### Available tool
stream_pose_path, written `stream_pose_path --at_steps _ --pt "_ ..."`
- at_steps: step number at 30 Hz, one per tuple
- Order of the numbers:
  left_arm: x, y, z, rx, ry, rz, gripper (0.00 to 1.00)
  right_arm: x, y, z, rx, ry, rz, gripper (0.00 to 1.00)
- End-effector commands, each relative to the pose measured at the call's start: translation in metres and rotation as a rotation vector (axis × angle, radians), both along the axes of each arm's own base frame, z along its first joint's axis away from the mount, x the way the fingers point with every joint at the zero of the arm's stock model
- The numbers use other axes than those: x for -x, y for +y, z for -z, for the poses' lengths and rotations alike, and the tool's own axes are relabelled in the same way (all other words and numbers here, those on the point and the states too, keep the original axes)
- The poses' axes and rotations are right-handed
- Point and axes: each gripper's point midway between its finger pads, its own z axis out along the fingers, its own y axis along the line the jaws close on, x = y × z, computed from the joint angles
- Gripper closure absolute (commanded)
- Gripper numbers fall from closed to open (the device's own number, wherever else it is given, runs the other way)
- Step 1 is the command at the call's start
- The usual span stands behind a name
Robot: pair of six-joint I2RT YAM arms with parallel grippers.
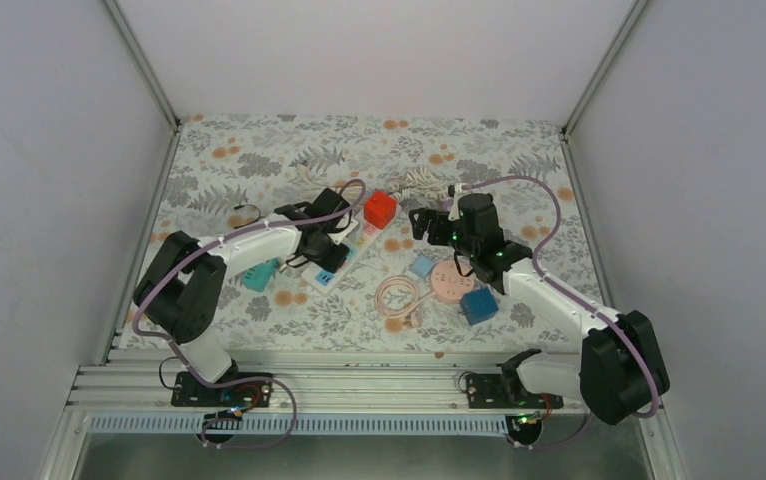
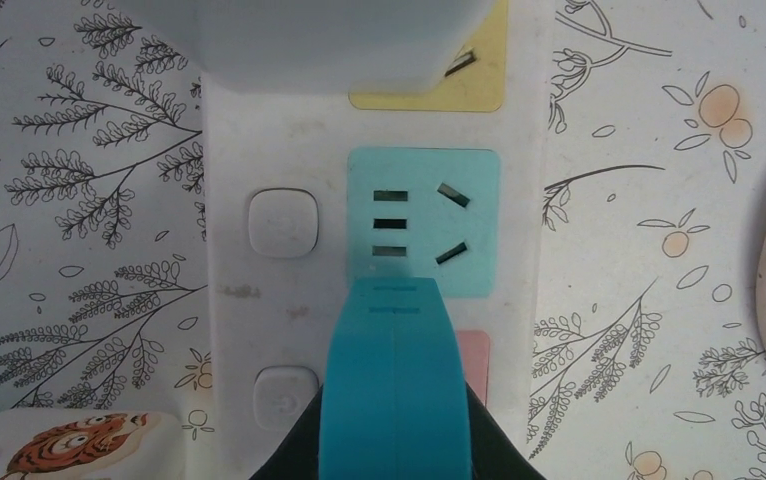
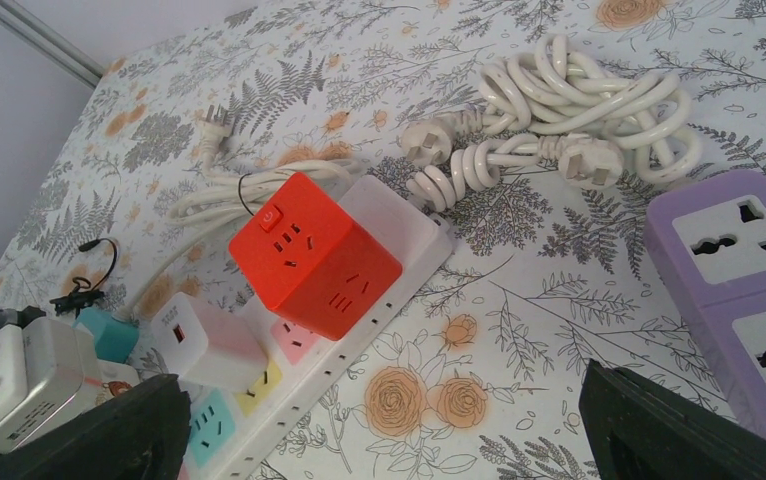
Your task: Insert the plug
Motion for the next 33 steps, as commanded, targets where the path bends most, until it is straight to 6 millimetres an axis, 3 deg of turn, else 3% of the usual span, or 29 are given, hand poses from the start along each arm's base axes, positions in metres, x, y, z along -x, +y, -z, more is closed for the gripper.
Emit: stream_pose_path --at_steps 1,7,10,13,17,21,26,33 --pt "0.017 0.05 0.049 -0.264 0.096 -0.067 0.98 -0.005 -0.004 -0.001 -0.003 -0.008 0.019 0.0" --pt "0.011 0.045 0.034 -0.251 0.077 -0.106 0.96 -0.005 -0.009 0.0 -0.005 0.007 0.047 0.0" --pt "0.002 0.024 -0.001 -0.123 0.04 -0.127 0.66 -0.008 -0.021 0.009 0.011 0.065 0.115 0.0" --pt "-0.009 0.003 -0.049 0.026 -0.039 -0.124 0.36 -0.009 -0.034 0.02 0.04 0.111 0.179 0.0" --pt "-0.023 -0.012 -0.112 0.171 -0.174 -0.119 0.17 -0.009 -0.044 0.021 0.075 0.104 0.213 0.0" --pt "-0.033 -0.01 -0.153 0.248 -0.316 -0.141 0.03 -0.011 -0.058 0.023 0.117 0.113 0.26 0.0" --pt "-0.036 0.004 -0.202 0.346 -0.533 -0.187 0.0 -0.009 -0.053 0.029 0.195 0.16 0.18 0.0" --pt "-0.005 0.001 -0.253 0.615 -0.709 -0.104 0.0 0.009 -0.038 0.048 0.331 0.291 0.186 0.07"
